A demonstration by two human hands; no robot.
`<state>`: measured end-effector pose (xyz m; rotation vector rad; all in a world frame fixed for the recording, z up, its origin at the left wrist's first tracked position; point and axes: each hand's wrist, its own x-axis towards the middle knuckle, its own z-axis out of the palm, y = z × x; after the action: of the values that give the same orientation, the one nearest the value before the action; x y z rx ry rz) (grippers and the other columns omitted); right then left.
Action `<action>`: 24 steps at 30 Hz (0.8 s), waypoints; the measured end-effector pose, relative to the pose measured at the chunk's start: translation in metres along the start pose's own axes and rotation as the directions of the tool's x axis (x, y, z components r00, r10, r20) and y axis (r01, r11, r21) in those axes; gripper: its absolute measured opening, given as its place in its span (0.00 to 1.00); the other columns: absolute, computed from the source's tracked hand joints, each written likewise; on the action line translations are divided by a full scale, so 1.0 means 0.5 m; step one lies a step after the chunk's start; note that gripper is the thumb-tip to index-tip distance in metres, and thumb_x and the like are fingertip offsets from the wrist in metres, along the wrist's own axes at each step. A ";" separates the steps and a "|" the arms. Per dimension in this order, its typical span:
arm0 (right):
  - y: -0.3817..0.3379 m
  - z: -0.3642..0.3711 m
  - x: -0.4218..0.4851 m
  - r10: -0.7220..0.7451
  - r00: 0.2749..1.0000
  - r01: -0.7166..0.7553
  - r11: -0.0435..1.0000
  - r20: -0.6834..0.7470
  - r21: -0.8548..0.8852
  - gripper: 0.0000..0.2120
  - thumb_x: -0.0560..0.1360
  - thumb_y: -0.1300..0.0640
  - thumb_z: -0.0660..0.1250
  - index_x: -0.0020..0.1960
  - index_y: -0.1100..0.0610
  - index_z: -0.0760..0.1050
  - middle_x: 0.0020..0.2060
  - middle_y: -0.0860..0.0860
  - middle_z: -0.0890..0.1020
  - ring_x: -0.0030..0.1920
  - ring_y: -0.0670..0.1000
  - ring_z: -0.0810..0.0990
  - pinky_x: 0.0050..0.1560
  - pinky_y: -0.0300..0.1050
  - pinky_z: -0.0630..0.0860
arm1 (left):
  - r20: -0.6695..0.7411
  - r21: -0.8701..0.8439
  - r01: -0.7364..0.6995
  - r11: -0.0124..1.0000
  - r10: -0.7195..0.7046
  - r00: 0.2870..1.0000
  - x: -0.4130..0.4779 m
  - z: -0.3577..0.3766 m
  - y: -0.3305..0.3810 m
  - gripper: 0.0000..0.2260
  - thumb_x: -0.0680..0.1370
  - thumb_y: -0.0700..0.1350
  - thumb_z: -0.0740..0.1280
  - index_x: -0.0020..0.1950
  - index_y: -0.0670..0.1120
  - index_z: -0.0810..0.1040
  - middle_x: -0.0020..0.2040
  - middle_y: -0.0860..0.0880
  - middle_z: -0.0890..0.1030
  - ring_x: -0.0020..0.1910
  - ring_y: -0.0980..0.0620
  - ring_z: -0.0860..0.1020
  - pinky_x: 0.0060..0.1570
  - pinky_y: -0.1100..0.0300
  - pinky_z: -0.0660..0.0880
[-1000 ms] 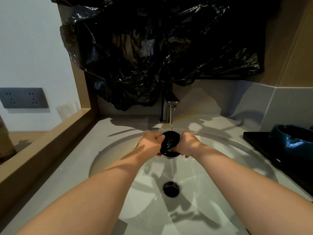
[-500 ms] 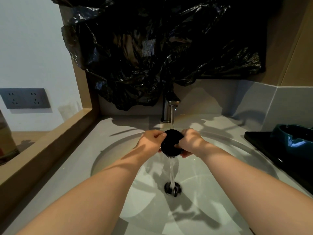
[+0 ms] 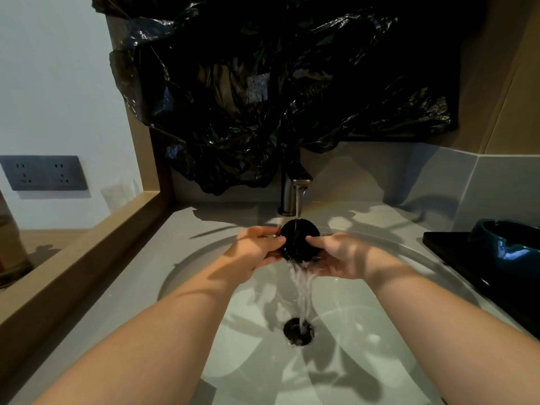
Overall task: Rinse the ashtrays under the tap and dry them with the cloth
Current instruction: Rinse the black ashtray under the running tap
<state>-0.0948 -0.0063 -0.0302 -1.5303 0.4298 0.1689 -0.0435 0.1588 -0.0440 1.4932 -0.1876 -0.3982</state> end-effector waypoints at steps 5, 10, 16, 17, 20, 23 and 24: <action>-0.005 0.003 0.012 -0.062 0.998 0.061 0.996 0.019 0.064 0.25 0.76 0.35 0.57 0.61 0.54 0.71 0.56 0.55 0.79 0.56 0.57 0.79 0.55 0.55 0.76 | -0.047 0.417 -0.255 0.872 0.301 0.952 0.000 0.014 -0.002 0.16 0.73 0.37 0.72 0.59 0.49 0.77 0.51 0.51 0.80 0.54 0.50 0.80 0.58 0.54 0.77; 0.003 0.028 0.018 -0.167 0.984 0.171 0.983 -0.062 0.062 0.27 0.70 0.44 0.72 0.62 0.58 0.73 0.54 0.56 0.81 0.53 0.56 0.81 0.49 0.48 0.80 | -0.025 0.386 -0.320 0.865 0.356 0.934 -0.007 0.019 0.002 0.18 0.70 0.38 0.75 0.56 0.54 0.78 0.54 0.51 0.82 0.56 0.52 0.80 0.58 0.54 0.78; -0.007 0.015 0.007 -0.126 0.989 0.092 0.939 0.082 0.331 0.18 0.76 0.45 0.63 0.57 0.57 0.77 0.53 0.58 0.82 0.54 0.57 0.80 0.61 0.56 0.75 | 0.017 0.414 -0.312 0.855 0.336 0.942 -0.019 0.020 0.005 0.19 0.68 0.38 0.77 0.55 0.53 0.78 0.48 0.55 0.82 0.52 0.56 0.81 0.56 0.61 0.76; -0.006 0.012 0.007 -0.117 0.990 0.087 0.946 0.077 0.314 0.18 0.76 0.44 0.62 0.58 0.56 0.77 0.54 0.57 0.82 0.54 0.57 0.81 0.60 0.56 0.76 | 0.022 0.445 -0.323 0.835 0.351 0.936 -0.021 0.020 0.006 0.18 0.68 0.39 0.77 0.54 0.53 0.79 0.47 0.57 0.82 0.50 0.58 0.81 0.55 0.62 0.76; -0.005 0.009 0.007 -0.098 0.995 0.096 0.988 0.006 0.117 0.20 0.75 0.40 0.62 0.58 0.53 0.76 0.55 0.55 0.80 0.54 0.56 0.80 0.56 0.54 0.77 | 0.041 0.535 -0.342 0.772 0.381 0.924 -0.026 0.021 0.006 0.19 0.69 0.43 0.76 0.59 0.54 0.80 0.45 0.60 0.82 0.48 0.62 0.80 0.49 0.68 0.75; -0.008 0.016 0.001 -0.063 0.998 0.063 0.997 -0.017 -0.045 0.23 0.72 0.35 0.63 0.56 0.53 0.76 0.55 0.53 0.78 0.55 0.54 0.78 0.54 0.53 0.78 | 0.052 0.617 -0.382 0.688 0.449 0.892 -0.034 0.025 0.005 0.21 0.70 0.44 0.76 0.61 0.57 0.79 0.47 0.60 0.81 0.49 0.62 0.78 0.49 0.68 0.73; -0.009 0.015 0.000 -0.041 0.999 0.039 0.998 -0.036 -0.054 0.26 0.71 0.34 0.64 0.57 0.54 0.74 0.56 0.54 0.77 0.55 0.55 0.78 0.51 0.53 0.79 | 0.048 0.656 -0.382 0.651 0.470 0.882 -0.036 0.027 0.007 0.22 0.70 0.44 0.75 0.63 0.57 0.78 0.49 0.59 0.80 0.51 0.60 0.78 0.51 0.66 0.73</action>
<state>-0.0917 0.0011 -0.0261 -1.5948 0.4269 0.1217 -0.0644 0.1533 -0.0372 2.0870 -0.6203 0.1881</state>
